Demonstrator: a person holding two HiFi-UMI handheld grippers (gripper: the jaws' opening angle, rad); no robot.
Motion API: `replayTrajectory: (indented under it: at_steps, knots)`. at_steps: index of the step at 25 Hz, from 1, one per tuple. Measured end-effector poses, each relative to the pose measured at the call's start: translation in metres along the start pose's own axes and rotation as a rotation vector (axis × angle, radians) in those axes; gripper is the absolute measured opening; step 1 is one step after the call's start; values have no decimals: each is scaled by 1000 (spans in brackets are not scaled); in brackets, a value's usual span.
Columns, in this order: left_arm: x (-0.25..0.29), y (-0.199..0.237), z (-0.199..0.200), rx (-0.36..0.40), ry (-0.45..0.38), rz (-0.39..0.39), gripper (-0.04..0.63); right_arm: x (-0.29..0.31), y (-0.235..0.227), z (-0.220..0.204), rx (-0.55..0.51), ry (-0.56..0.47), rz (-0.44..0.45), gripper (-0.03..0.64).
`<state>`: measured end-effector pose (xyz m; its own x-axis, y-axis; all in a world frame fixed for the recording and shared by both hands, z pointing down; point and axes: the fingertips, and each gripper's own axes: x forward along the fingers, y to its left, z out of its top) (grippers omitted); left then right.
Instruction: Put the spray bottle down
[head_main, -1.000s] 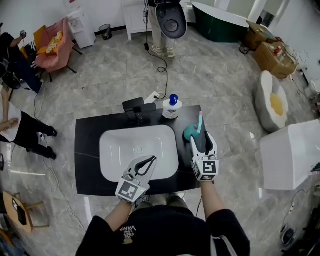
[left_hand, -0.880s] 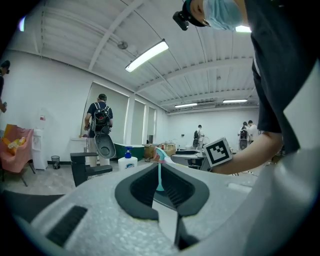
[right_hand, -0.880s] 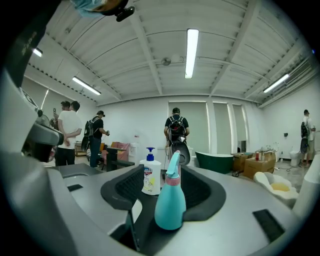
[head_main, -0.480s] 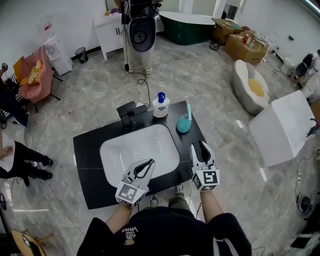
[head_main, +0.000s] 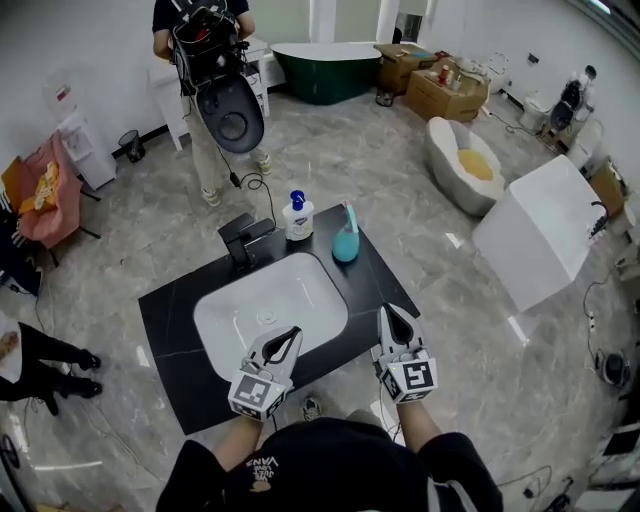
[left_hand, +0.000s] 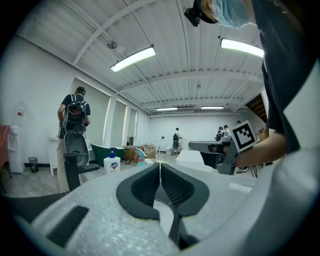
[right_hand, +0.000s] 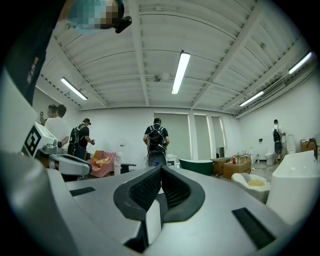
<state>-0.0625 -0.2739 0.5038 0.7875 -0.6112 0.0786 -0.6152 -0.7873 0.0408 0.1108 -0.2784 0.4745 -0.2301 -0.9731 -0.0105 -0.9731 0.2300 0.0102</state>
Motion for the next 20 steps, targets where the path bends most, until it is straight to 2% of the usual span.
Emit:
replayTrajectory:
  at_steps: [8, 20]
  knots:
    - [-8, -28, 4, 9, -1, 8, 20, -47, 2, 4, 44, 9, -11, 3]
    - [-23, -117, 0, 34, -9, 84, 20, -142, -8, 3, 41, 31, 100, 3]
